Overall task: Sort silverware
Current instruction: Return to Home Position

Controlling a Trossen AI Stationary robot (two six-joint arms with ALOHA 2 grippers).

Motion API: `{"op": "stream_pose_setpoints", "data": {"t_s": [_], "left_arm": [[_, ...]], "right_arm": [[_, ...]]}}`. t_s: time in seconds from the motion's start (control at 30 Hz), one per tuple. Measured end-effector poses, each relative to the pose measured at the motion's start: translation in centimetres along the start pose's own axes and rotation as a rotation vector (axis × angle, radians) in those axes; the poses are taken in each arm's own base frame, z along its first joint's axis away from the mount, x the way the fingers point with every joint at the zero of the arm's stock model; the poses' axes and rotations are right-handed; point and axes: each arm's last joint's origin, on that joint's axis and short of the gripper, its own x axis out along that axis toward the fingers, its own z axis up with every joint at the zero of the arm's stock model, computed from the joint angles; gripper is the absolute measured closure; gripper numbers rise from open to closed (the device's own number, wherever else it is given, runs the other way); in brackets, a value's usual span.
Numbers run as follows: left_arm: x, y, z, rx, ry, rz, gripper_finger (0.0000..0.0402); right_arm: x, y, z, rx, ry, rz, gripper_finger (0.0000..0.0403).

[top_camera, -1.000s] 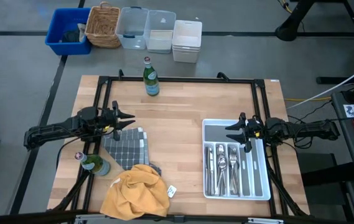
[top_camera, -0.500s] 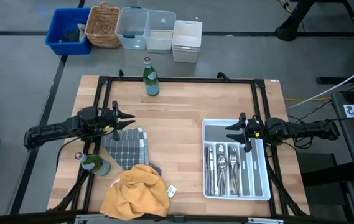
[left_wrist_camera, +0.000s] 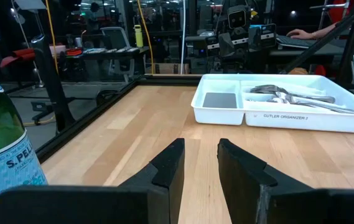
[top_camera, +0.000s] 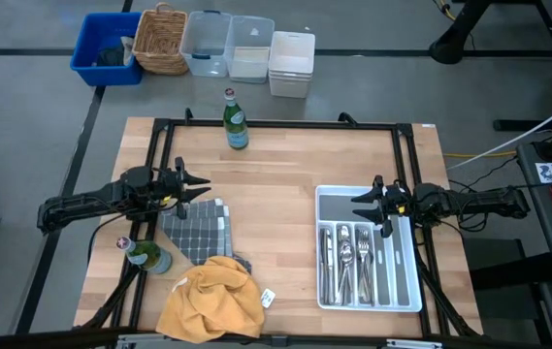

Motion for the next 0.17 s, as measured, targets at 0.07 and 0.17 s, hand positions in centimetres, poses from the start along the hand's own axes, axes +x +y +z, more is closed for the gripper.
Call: {"op": "stream_pose_setpoints", "data": {"t_s": [0.07, 0.17], "left_arm": [[0.00, 0.00, 0.00, 0.000, 0.000, 0.000, 0.0315], [-0.01, 0.00, 0.01, 0.000, -0.001, 0.000, 0.0315]], "right_arm": [[0.00, 0.00, 0.00, 0.000, 0.000, 0.000, 0.0228], [0.00, 0.00, 0.00, 0.000, 0.000, 0.000, 0.0228]]}}
